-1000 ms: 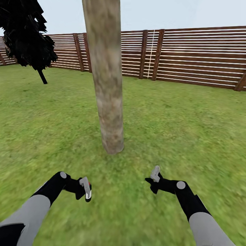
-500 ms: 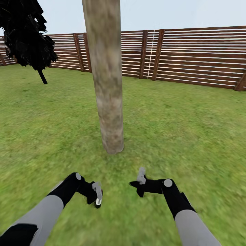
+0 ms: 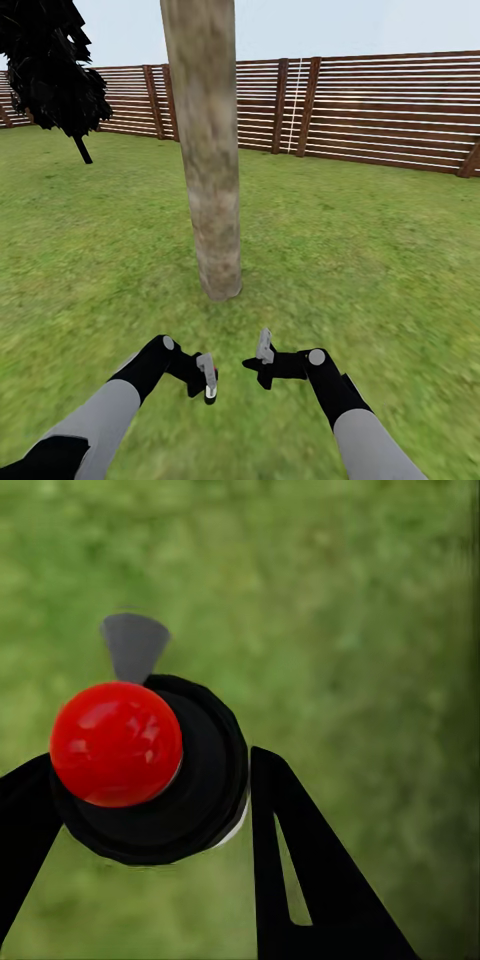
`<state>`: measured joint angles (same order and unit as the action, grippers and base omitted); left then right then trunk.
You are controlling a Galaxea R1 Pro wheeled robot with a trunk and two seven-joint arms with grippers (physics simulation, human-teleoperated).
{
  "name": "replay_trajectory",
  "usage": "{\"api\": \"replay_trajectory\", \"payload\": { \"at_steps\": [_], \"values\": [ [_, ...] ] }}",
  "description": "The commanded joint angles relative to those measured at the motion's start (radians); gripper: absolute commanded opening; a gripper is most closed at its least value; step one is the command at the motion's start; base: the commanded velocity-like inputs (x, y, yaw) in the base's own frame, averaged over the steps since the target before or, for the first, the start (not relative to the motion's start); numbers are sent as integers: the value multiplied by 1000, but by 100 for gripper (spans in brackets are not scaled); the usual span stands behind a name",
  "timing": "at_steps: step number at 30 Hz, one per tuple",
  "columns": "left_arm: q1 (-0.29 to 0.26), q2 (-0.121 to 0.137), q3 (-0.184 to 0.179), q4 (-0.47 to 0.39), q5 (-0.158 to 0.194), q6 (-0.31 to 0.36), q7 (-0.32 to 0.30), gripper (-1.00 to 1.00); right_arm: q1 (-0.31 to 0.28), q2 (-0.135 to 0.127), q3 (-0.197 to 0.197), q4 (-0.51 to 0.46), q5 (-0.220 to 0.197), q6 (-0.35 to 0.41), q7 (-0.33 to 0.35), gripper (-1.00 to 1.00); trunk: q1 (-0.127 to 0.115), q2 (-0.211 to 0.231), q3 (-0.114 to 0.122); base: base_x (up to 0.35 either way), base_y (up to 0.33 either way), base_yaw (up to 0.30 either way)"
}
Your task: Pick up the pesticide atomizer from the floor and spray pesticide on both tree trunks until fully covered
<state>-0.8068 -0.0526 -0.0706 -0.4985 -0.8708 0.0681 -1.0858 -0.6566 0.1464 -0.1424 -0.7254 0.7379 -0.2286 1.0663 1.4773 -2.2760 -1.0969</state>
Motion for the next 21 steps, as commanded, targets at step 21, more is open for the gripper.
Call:
{"api": "replay_trajectory", "payload": {
  "at_steps": [21],
  "values": [
    [-2, -74, 1, -3, 7, -2, 7, -100, 0, 1, 1, -3, 0, 0, 0, -100, 0, 0, 0, 0, 0, 0]
  ]
}}
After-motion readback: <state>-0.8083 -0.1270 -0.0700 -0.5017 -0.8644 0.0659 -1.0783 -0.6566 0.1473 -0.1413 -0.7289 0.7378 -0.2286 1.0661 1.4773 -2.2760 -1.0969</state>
